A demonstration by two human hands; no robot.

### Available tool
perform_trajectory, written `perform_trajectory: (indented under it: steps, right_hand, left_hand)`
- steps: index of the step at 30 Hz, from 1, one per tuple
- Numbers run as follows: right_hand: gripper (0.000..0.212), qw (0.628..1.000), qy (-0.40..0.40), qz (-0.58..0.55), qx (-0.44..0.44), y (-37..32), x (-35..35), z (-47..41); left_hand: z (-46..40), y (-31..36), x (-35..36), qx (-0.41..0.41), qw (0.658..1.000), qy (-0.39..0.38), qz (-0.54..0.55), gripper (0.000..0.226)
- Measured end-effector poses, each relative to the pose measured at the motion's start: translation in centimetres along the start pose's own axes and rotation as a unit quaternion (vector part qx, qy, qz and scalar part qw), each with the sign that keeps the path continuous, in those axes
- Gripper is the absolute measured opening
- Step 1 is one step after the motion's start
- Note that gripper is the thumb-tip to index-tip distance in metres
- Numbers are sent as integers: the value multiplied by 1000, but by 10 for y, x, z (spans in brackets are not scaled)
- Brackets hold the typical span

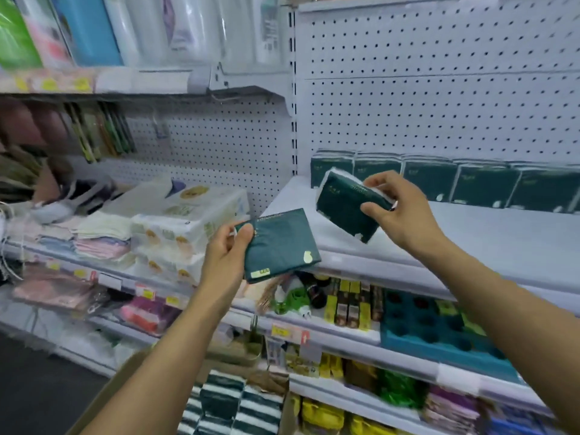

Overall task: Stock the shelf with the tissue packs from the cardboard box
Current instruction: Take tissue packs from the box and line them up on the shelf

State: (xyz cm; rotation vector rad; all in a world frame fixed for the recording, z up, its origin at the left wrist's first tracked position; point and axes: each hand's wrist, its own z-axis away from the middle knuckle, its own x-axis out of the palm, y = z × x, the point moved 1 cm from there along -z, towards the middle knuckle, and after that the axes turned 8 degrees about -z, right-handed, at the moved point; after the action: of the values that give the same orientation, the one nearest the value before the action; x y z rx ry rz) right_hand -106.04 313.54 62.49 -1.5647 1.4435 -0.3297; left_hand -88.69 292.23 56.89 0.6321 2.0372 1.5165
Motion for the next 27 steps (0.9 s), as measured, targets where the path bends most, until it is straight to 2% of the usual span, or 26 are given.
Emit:
perform_trajectory:
  steps: [6,9,12,18,22,27]
  right_hand:
    - [35,993,-46,107,-23,63,15,-55]
    - [45,987,-58,139,-50,79,31,-75]
    - [46,979,-59,184,-71,91,46,-101]
    - [44,961,-34,252,-111,115,73,-151]
    - [40,945,15,290,-152,132,80,-169]
    - [42,913,52,349,-203,143,81,-182]
  left_hand:
    - [-59,13,42,11,1000,13,15,12]
    - [-85,9,52,5,1000,9,13,13]
    - [-111,5,58,6,1000,-1,-1,14]
    - [-166,-12,57,1,1000,-19,2,14]
    - [-190,-19,60,-41,997,-30,56,17]
    - [-207,-27,70,-43,997,-47,32,18]
